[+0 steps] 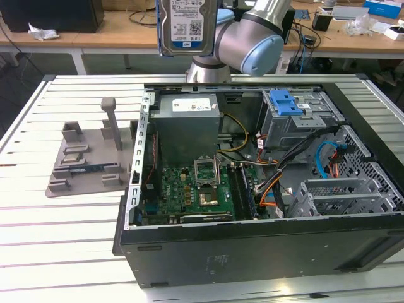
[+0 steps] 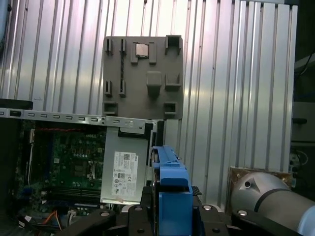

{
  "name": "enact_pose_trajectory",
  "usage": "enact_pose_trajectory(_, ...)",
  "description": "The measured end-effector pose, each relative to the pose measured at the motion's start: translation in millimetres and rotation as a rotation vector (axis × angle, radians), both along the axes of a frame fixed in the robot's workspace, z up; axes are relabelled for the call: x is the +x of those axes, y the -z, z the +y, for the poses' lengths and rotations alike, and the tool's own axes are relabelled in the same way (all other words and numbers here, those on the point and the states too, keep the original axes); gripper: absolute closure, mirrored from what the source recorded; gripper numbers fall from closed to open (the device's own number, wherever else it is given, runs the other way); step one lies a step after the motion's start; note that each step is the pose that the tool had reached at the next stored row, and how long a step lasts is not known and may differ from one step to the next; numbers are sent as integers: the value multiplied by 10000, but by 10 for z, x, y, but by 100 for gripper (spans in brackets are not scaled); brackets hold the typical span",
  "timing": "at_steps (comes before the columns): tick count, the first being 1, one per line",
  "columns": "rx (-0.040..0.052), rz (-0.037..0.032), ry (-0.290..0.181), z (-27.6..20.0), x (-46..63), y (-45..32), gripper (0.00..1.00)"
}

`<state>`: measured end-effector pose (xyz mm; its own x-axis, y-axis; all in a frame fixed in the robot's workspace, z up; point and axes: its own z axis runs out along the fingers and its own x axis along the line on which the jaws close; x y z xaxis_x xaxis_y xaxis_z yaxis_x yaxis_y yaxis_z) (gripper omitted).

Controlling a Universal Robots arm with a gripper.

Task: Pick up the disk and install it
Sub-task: 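Pick up the disk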

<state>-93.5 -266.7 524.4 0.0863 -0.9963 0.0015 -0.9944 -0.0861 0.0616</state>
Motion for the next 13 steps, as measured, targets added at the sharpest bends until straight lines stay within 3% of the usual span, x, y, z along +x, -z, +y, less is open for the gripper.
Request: enact_pose_trajectory(13,0,0,0,-108,6,2,63)
